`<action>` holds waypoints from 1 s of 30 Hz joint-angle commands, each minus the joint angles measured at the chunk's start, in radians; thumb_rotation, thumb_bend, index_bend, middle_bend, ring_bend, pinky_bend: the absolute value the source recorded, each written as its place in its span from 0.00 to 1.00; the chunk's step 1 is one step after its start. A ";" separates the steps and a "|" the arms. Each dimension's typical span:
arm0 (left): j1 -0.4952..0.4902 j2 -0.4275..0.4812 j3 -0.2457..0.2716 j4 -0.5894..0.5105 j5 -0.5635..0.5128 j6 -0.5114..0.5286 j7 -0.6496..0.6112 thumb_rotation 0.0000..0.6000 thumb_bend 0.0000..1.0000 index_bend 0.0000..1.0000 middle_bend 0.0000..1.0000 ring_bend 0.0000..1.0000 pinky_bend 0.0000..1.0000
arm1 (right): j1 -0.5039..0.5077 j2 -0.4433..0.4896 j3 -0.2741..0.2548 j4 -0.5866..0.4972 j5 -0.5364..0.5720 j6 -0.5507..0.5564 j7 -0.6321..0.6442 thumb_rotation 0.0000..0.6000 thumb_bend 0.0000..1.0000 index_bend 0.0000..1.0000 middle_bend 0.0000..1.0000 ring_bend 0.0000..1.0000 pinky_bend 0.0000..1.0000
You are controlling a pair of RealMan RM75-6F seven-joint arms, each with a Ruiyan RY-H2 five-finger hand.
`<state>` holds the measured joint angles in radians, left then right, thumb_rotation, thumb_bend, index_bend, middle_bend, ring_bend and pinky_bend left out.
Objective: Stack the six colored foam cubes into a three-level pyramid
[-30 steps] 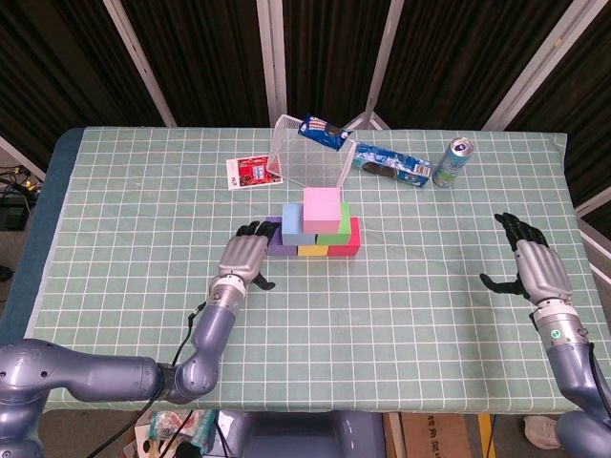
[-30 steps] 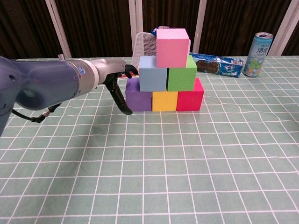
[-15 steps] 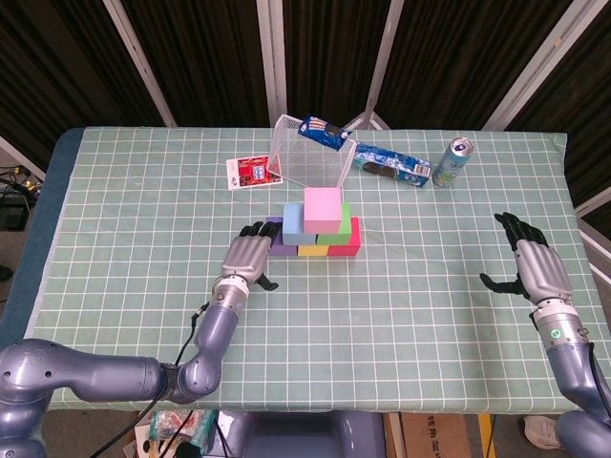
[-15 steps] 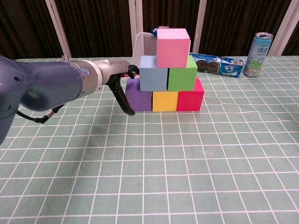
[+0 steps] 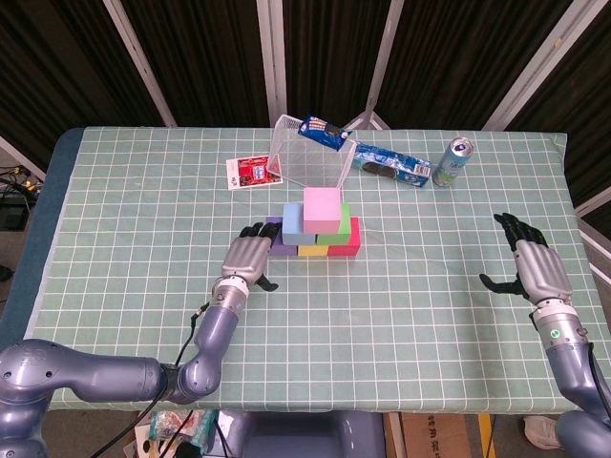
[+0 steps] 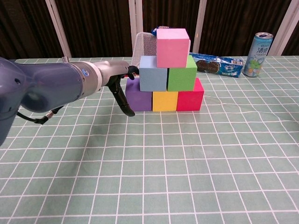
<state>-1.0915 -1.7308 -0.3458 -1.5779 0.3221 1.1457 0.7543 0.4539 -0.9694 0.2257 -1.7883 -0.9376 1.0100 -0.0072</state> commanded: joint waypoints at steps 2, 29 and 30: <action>-0.002 -0.002 -0.002 0.001 0.002 0.000 0.001 1.00 0.16 0.00 0.04 0.00 0.08 | -0.001 0.000 0.000 -0.001 0.000 0.001 0.001 1.00 0.29 0.00 0.00 0.00 0.00; 0.015 0.017 0.009 -0.009 0.007 0.010 0.001 1.00 0.16 0.00 0.04 0.00 0.08 | 0.002 -0.001 -0.004 -0.003 0.003 -0.003 -0.010 1.00 0.29 0.00 0.00 0.00 0.00; 0.017 0.019 0.009 -0.009 0.008 0.010 0.000 1.00 0.16 0.00 0.04 0.00 0.08 | 0.003 -0.001 -0.004 -0.003 0.003 -0.003 -0.011 1.00 0.29 0.00 0.00 0.00 0.00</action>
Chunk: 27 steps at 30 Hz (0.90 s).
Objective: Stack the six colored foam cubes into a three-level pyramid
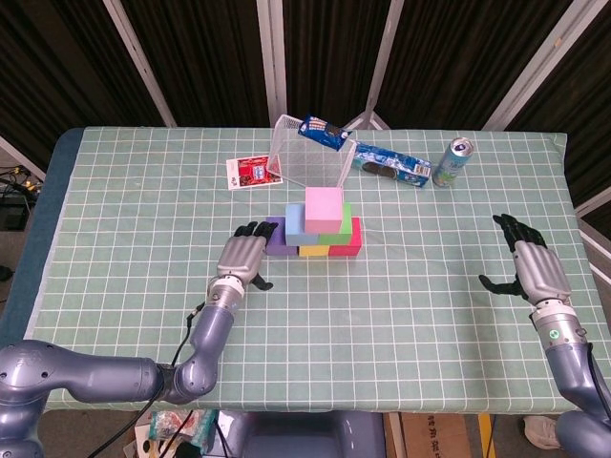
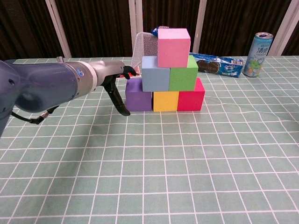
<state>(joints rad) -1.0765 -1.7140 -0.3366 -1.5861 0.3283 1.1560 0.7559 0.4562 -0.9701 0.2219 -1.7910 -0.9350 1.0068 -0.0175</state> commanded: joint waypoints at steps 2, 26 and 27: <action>0.003 0.005 -0.002 -0.001 0.002 0.000 -0.004 1.00 0.16 0.00 0.04 0.00 0.08 | 0.000 0.000 0.000 -0.001 0.001 0.001 -0.002 1.00 0.29 0.00 0.00 0.00 0.00; -0.030 -0.031 -0.027 0.064 -0.011 -0.030 0.003 1.00 0.16 0.00 0.04 0.00 0.08 | 0.002 -0.004 0.000 0.007 0.008 -0.003 -0.003 1.00 0.29 0.00 0.00 0.00 0.00; -0.031 -0.032 -0.027 0.067 -0.011 -0.031 0.003 1.00 0.16 0.00 0.04 0.00 0.08 | 0.002 -0.005 -0.001 0.008 0.009 -0.003 -0.003 1.00 0.29 0.00 0.00 0.00 0.00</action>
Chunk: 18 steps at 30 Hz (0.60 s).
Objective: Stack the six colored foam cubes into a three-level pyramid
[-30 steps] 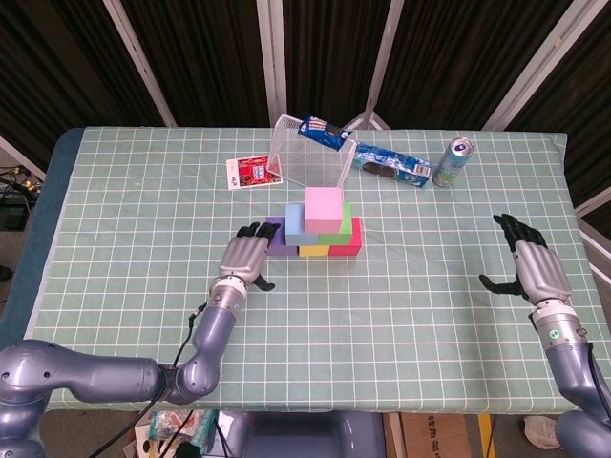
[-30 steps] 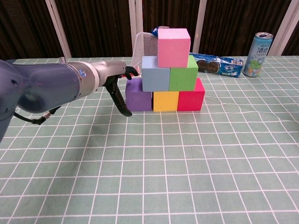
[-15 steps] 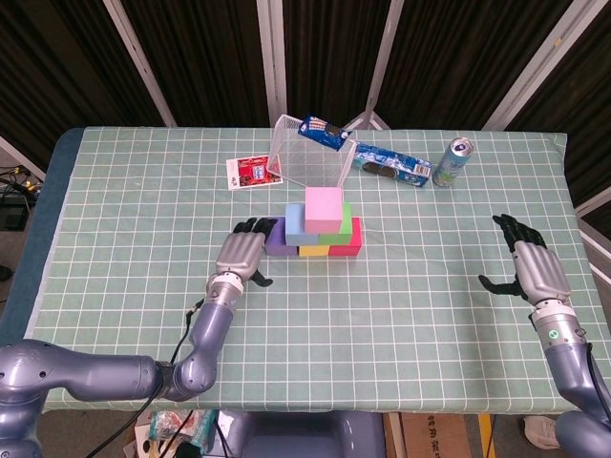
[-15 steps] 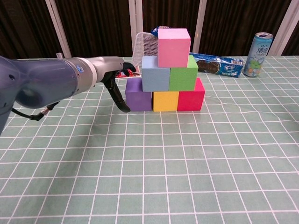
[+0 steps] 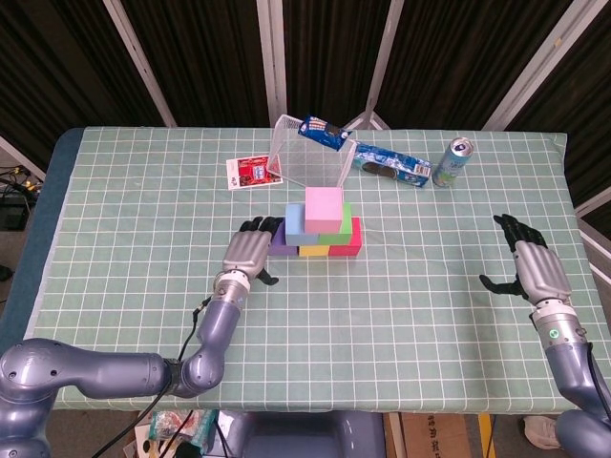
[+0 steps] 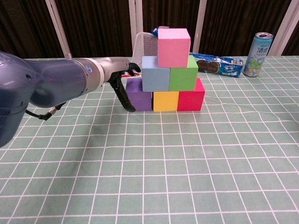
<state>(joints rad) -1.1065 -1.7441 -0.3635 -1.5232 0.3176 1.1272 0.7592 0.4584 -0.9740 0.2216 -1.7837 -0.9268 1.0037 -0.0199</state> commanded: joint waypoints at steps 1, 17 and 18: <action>-0.002 -0.003 -0.001 0.007 0.000 -0.003 -0.001 1.00 0.16 0.00 0.04 0.00 0.08 | 0.000 -0.001 -0.001 0.001 0.001 0.000 -0.001 1.00 0.29 0.00 0.00 0.00 0.00; -0.004 -0.011 -0.002 0.028 0.002 -0.017 -0.006 1.00 0.16 0.00 0.04 0.00 0.08 | 0.003 -0.006 -0.004 0.006 0.004 -0.003 -0.008 1.00 0.29 0.00 0.00 0.00 0.00; -0.005 -0.012 -0.003 0.028 0.003 -0.017 -0.006 1.00 0.16 0.00 0.04 0.00 0.08 | 0.003 -0.006 -0.004 0.006 0.004 -0.003 -0.009 1.00 0.29 0.00 0.00 0.00 0.00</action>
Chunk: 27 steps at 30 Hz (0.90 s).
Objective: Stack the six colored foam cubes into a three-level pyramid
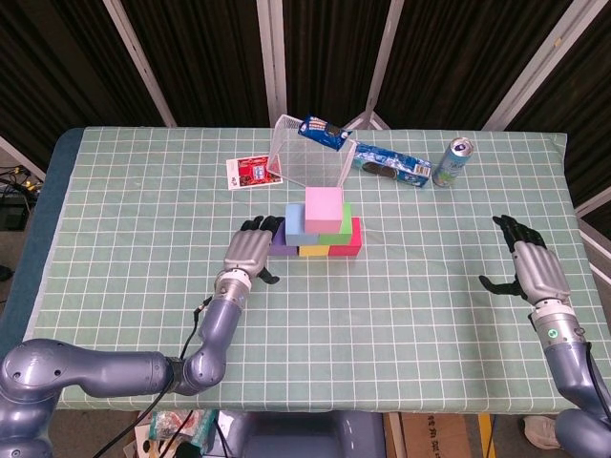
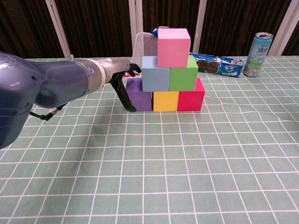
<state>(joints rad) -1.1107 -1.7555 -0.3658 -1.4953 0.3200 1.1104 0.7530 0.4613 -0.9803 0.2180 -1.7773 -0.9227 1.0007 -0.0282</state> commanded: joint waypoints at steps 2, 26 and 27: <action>-0.001 -0.001 -0.002 0.001 0.001 -0.001 0.000 1.00 0.16 0.00 0.04 0.00 0.08 | 0.000 0.000 -0.001 -0.001 0.000 0.000 -0.001 1.00 0.29 0.00 0.00 0.00 0.00; -0.010 -0.016 -0.007 0.022 0.000 -0.008 0.000 1.00 0.16 0.00 0.04 0.00 0.08 | 0.002 -0.002 -0.001 0.000 0.005 0.000 -0.006 1.00 0.29 0.00 0.00 0.00 0.00; -0.010 -0.016 -0.007 0.022 0.000 -0.007 0.000 1.00 0.16 0.00 0.04 0.00 0.08 | 0.002 -0.002 -0.001 0.000 0.005 -0.001 -0.006 1.00 0.29 0.00 0.00 0.00 0.00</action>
<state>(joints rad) -1.1211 -1.7714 -0.3732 -1.4728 0.3201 1.1032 0.7531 0.4635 -0.9823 0.2171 -1.7769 -0.9181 1.0001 -0.0342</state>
